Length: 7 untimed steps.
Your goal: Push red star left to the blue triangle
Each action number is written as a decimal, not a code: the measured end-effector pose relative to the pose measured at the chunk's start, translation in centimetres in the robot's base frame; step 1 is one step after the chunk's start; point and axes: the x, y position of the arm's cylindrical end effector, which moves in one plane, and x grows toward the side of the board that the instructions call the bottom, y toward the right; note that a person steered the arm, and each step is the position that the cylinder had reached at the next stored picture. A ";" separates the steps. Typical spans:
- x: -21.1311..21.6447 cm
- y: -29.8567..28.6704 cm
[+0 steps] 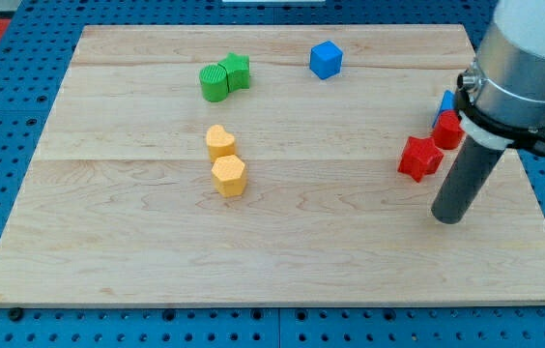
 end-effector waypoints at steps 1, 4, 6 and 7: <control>-4.5 -0.2; -7.8 -3.1; -8.5 -7.2; -9.9 -7.1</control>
